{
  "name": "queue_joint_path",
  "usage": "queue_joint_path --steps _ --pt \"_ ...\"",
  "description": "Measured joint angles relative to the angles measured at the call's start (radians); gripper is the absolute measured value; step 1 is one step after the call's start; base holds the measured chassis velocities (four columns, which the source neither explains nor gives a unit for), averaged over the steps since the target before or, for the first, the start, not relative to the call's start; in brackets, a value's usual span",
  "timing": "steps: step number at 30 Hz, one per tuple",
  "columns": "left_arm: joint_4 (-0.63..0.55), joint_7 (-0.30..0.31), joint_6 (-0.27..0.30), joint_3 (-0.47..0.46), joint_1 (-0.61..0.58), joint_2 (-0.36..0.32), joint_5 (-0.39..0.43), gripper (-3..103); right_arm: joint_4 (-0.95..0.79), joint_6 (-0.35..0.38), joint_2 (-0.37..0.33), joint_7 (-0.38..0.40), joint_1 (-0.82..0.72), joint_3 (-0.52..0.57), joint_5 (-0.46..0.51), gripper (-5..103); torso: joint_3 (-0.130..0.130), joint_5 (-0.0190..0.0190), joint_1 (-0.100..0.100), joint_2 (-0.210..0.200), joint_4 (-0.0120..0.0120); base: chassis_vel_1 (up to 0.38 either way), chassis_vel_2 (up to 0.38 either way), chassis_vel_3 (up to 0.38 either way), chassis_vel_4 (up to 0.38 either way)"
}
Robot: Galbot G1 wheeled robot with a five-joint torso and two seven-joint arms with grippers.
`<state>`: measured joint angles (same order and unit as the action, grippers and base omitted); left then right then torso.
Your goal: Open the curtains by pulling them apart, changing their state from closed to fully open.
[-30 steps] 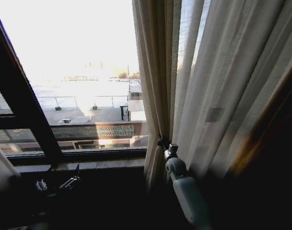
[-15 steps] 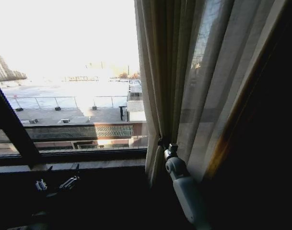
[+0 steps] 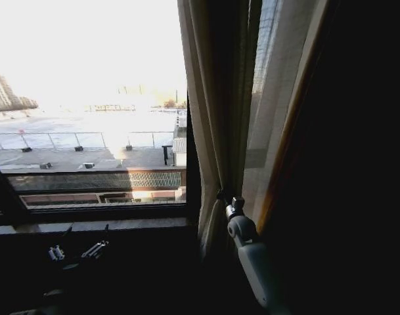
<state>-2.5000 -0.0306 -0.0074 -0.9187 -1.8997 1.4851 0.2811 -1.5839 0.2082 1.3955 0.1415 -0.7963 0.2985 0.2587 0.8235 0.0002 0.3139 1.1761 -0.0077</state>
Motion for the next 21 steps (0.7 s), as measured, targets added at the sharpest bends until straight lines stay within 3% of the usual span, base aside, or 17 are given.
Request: queue_joint_path --steps 6,11,21 --pt "0.000 -0.003 -0.007 0.001 -0.001 0.002 0.000 100 -0.011 -0.002 -0.007 0.006 -0.011 0.009 -0.006 0 0.000 0.0009 0.000 0.000 -0.0006 -0.157 -0.169 0.173 0.147" --pt "0.000 -0.005 -0.012 0.004 -0.002 0.004 0.000 100 -0.016 -0.002 -0.007 0.033 -0.021 0.031 -0.004 0 0.000 -0.0009 0.000 0.000 0.0003 -0.002 -0.009 0.012 0.002" --pt "0.000 -0.009 -0.015 0.007 -0.002 0.008 0.000 100 -0.003 0.043 -0.025 0.194 -0.014 0.174 0.004 0 0.000 0.0006 0.000 0.000 0.0000 0.021 0.029 -0.019 -0.014"
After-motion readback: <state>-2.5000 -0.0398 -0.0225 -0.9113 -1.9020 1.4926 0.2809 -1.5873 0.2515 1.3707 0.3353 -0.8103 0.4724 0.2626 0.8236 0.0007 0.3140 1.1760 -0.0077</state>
